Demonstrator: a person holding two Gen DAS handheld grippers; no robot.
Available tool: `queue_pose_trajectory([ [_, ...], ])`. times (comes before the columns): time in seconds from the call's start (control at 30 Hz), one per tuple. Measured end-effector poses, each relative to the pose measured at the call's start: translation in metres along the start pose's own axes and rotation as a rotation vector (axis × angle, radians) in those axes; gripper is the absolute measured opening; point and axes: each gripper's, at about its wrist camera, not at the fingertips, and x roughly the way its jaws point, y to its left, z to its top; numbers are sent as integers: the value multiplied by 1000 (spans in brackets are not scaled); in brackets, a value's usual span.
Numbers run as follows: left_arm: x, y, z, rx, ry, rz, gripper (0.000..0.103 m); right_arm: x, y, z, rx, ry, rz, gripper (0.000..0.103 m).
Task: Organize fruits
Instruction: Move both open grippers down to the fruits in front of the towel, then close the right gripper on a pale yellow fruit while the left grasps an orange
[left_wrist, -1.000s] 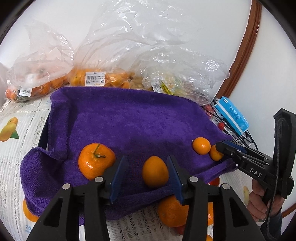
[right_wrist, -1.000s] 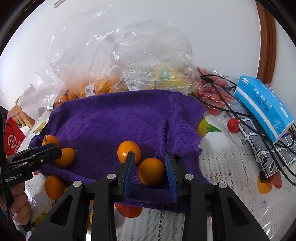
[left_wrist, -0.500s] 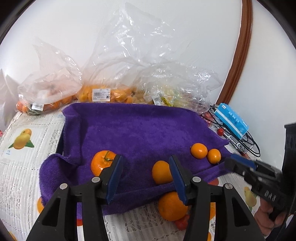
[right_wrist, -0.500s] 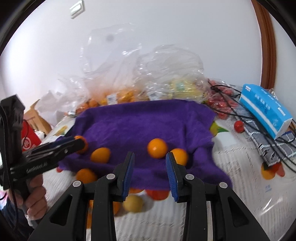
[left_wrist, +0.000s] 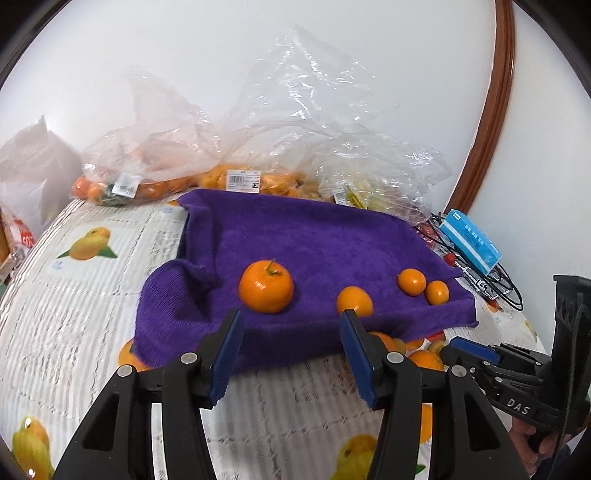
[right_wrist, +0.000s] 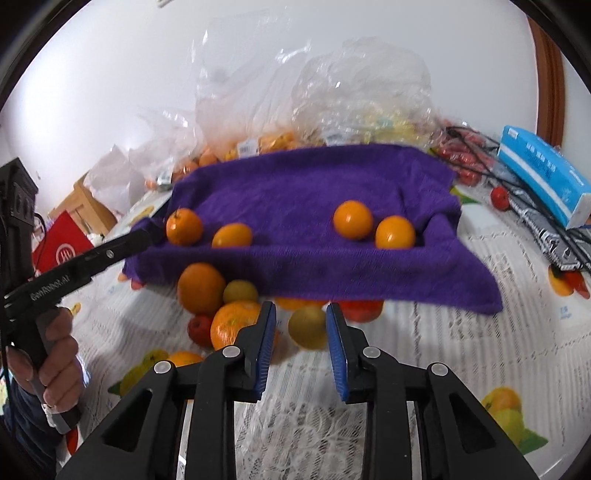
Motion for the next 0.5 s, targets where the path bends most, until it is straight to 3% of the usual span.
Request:
queue_pose_trajectory([
  [0.2,3,2,-4,-17,30,-14,52,3,5,-2,-30,6,-63,28],
  [0.5,3,-5,-6,9,37,-30,52,20,3,0,-23,85,-112,29],
])
